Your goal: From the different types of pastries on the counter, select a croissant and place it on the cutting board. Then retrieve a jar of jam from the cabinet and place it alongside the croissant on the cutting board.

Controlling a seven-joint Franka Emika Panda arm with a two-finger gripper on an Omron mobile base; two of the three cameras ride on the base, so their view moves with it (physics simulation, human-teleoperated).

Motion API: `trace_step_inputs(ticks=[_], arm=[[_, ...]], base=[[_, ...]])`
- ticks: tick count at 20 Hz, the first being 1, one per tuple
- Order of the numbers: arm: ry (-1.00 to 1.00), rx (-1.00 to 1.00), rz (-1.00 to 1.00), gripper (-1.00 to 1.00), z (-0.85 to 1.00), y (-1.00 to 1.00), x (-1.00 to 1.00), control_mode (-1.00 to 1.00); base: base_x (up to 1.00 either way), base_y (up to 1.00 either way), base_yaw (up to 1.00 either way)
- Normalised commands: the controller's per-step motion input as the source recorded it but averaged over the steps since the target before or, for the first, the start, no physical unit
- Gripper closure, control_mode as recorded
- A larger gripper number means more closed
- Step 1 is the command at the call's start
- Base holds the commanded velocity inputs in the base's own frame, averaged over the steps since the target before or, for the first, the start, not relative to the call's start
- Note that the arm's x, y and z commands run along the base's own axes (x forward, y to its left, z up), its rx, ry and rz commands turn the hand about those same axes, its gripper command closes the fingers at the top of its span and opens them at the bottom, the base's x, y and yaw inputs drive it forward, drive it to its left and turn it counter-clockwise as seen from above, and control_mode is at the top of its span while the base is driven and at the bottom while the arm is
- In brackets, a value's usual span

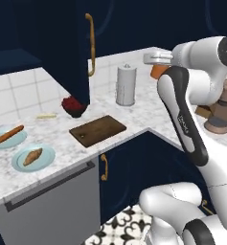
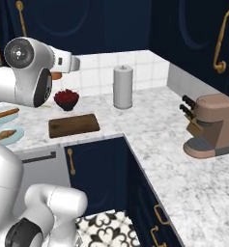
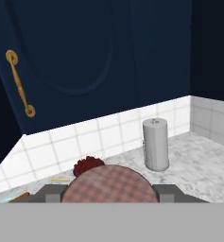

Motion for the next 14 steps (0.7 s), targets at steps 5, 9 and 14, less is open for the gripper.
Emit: trace_step_inputs(ticks=[5, 9, 14], arm=[[0.0, 0.0, 0.0, 1.0, 0.0, 0.0, 0.0, 1.0], [0.0, 0.0, 0.0, 1.0, 0.0, 0.0, 0.0, 1.0], [0.0, 0.0, 0.0, 1.0, 0.0, 0.0, 0.0, 1.0]], base=[[-0.31, 0.01, 0.17], [-0.03, 0.4, 0.11], [0.12, -0.04, 0.07]])
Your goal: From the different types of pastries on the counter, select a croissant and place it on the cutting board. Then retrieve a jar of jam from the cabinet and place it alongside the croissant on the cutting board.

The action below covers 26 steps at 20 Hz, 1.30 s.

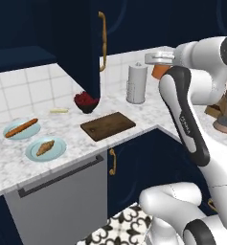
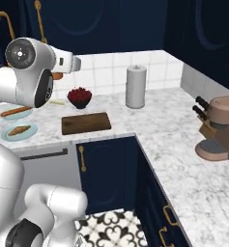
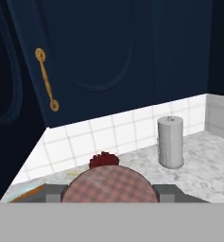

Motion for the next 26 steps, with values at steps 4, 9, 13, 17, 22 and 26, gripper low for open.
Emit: trace_step_inputs(ticks=[4, 9, 13, 17, 22, 26], arm=[[0.0, 0.0, 0.0, 1.0, 0.0, 0.0, 0.0, 1.0], [0.0, 0.0, 0.0, 1.0, 0.0, 0.0, 0.0, 1.0], [0.0, 0.0, 0.0, 1.0, 0.0, 0.0, 0.0, 1.0], [0.0, 0.0, 0.0, 1.0, 0.0, 0.0, 0.0, 1.0], [0.0, 0.0, 0.0, 1.0, 0.0, 0.0, 0.0, 1.0], [0.0, 0.0, 0.0, 1.0, 0.0, 0.0, 0.0, 1.0]], base=[[0.34, 0.33, -0.04], [0.79, -0.19, 0.0], [0.57, 0.15, -0.06], [0.09, -0.11, 0.03], [0.34, -0.07, 0.03], [-0.01, -0.43, 0.02]])
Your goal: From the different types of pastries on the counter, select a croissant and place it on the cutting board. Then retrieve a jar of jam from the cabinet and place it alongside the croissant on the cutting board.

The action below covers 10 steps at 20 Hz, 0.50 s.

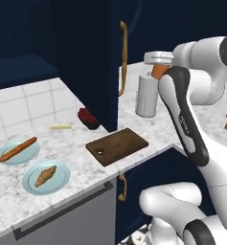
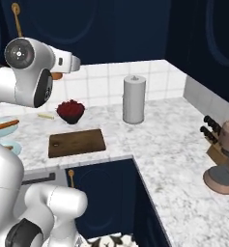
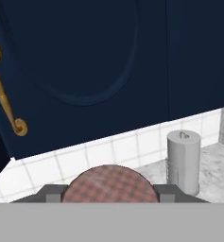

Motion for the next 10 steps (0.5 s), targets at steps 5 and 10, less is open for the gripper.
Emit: trace_step_inputs(ticks=[5, 10], arm=[[0.0, 0.0, 0.0, 1.0, 0.0, 0.0, 0.0, 1.0], [0.0, 0.0, 0.0, 1.0, 0.0, 0.0, 0.0, 1.0]], base=[[0.0, -0.12, 0.0], [0.56, 0.09, 0.22]])
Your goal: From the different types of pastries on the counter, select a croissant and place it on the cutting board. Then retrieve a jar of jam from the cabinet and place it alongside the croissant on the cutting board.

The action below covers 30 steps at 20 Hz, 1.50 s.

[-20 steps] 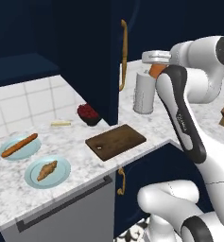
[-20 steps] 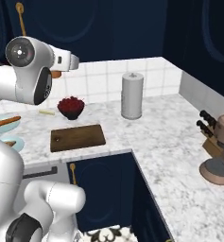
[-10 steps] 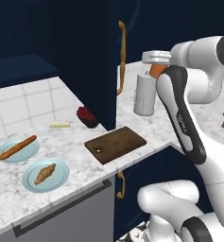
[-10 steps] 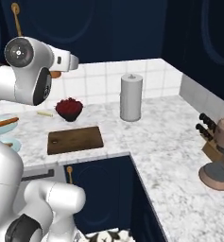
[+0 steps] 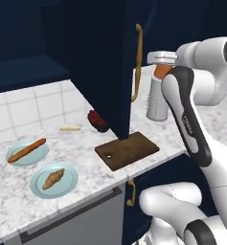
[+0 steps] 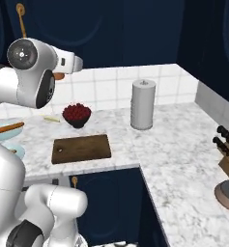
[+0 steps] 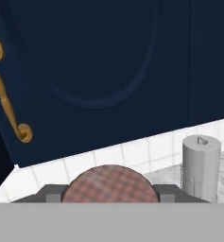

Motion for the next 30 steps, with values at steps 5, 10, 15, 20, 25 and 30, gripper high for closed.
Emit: trace_step_inputs(ticks=[5, 10, 15, 20, 25, 30], arm=[[0.0, 0.0, 0.0, 1.0, 0.0, 0.0, 0.0, 1.0], [0.0, 0.0, 0.0, 1.0, 0.0, 0.0, 0.0, 1.0], [0.0, 0.0, 0.0, 1.0, 0.0, 0.0, 0.0, 1.0], [0.0, 0.0, 0.0, 1.0, 0.0, 0.0, 0.0, 1.0], [0.0, 0.0, 0.0, 1.0, 0.0, 0.0, 0.0, 1.0], [0.0, 0.0, 0.0, 1.0, 0.0, 0.0, 0.0, 1.0]], base=[[0.24, -0.21, 0.37], [-0.14, -0.76, 0.16], [-0.18, -0.11, 0.08], [-0.57, -0.03, 0.16], [0.37, 0.33, 0.19], [0.32, 0.18, 0.21]])
